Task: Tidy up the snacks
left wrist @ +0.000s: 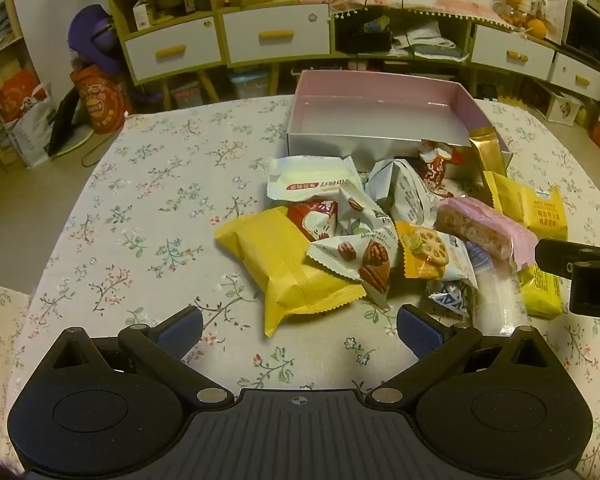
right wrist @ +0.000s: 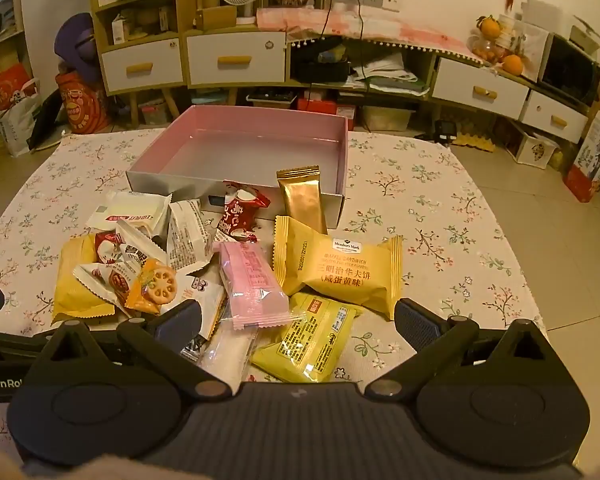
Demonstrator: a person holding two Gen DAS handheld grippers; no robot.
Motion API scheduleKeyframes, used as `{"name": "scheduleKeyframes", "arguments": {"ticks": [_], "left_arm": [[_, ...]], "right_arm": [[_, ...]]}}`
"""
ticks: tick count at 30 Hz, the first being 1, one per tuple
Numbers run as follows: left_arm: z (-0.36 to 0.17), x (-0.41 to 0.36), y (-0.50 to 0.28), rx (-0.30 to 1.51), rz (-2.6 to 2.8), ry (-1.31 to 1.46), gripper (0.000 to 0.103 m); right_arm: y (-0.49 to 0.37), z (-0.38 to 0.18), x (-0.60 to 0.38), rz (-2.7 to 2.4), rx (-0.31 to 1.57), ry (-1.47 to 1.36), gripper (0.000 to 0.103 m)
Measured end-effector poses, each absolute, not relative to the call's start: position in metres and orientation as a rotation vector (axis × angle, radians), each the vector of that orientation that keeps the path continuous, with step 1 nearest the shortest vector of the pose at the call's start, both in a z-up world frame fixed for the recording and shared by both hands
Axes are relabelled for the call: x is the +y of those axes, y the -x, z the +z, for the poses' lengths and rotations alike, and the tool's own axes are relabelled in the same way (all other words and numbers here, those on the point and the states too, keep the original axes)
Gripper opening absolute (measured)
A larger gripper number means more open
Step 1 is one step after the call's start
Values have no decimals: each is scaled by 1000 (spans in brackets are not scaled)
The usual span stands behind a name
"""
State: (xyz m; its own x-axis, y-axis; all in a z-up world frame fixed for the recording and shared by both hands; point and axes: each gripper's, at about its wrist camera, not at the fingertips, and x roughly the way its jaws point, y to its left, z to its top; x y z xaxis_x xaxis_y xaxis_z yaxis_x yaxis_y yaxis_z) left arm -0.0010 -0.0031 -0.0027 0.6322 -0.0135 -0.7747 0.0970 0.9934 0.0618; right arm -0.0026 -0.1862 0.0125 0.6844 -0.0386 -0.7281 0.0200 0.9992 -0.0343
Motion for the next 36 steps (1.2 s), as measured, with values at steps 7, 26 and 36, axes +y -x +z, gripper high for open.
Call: {"name": "scheduleKeyframes", "arguments": {"ticks": [7, 26, 36], "left_arm": [[-3, -4, 1, 877, -58, -108, 103], [-7, -3, 3, 838, -74, -75, 103], [-7, -2, 2, 815, -76, -74, 103]], "right_arm": [[3, 12, -186, -33, 813, 25, 103], [2, 11, -186, -32, 817, 25, 103], [-1, 11, -183, -32, 814, 26, 103]]}}
